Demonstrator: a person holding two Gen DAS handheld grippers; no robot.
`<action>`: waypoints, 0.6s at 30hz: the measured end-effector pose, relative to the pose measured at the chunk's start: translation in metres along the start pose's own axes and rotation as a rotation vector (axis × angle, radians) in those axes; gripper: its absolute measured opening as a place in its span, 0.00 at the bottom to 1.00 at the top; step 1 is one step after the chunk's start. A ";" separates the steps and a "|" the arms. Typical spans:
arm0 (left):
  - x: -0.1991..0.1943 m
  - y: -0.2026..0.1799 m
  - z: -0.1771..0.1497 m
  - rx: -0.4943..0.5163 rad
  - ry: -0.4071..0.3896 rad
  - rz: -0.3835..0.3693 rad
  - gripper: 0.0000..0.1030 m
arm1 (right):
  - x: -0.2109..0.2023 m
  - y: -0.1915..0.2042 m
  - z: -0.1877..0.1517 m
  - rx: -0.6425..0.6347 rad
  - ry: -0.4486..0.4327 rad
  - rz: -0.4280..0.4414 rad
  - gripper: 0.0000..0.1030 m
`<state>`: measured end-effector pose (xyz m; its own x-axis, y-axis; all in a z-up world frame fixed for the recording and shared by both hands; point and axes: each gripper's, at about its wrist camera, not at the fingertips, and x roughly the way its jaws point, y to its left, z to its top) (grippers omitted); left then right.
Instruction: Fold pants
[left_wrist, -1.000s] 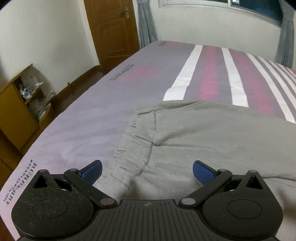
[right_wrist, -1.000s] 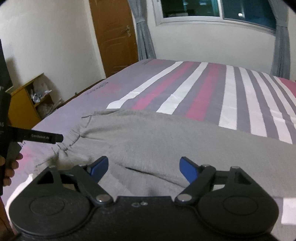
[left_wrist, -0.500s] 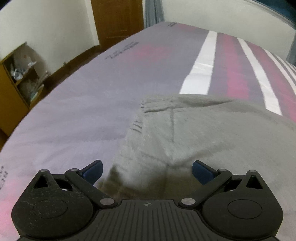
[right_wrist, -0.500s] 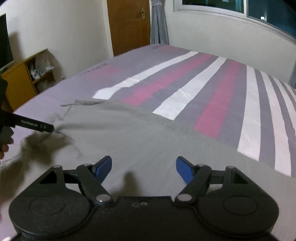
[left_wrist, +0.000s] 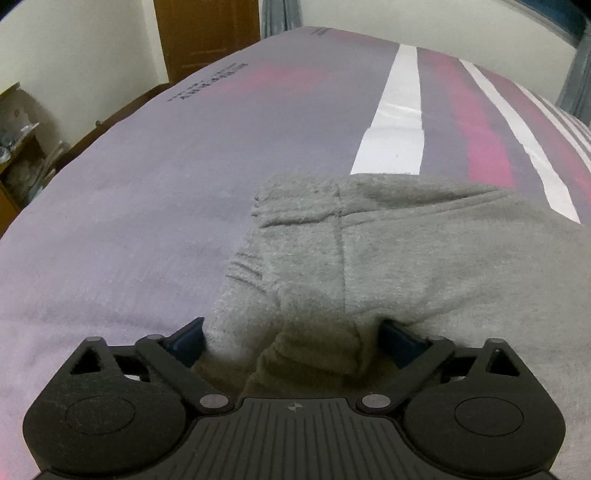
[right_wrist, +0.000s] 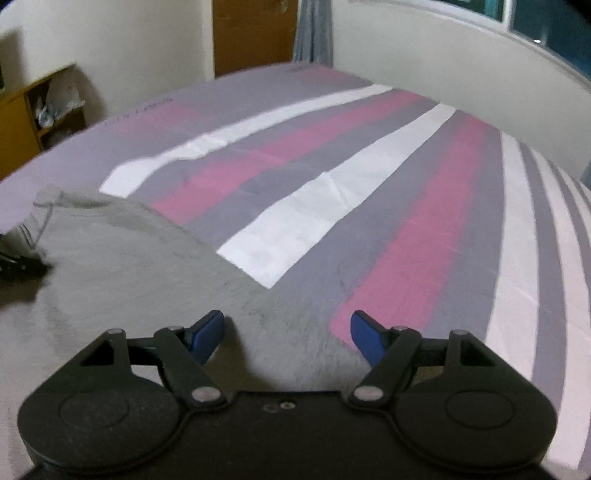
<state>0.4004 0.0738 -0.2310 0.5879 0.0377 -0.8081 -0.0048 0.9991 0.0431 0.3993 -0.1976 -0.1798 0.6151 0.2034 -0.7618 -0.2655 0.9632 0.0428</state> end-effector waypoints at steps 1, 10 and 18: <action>-0.003 -0.001 -0.002 0.002 -0.004 0.000 0.89 | 0.007 -0.002 0.002 -0.005 0.019 0.007 0.72; -0.029 -0.008 -0.015 0.006 -0.044 0.023 0.52 | -0.041 0.025 -0.012 -0.069 -0.030 0.098 0.06; -0.111 0.011 -0.047 -0.023 -0.105 -0.013 0.47 | -0.186 0.094 -0.084 -0.149 -0.154 0.147 0.05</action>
<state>0.2976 0.0811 -0.1686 0.6693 0.0240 -0.7426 -0.0151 0.9997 0.0187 0.1976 -0.1596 -0.0889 0.6646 0.3748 -0.6464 -0.4599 0.8870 0.0415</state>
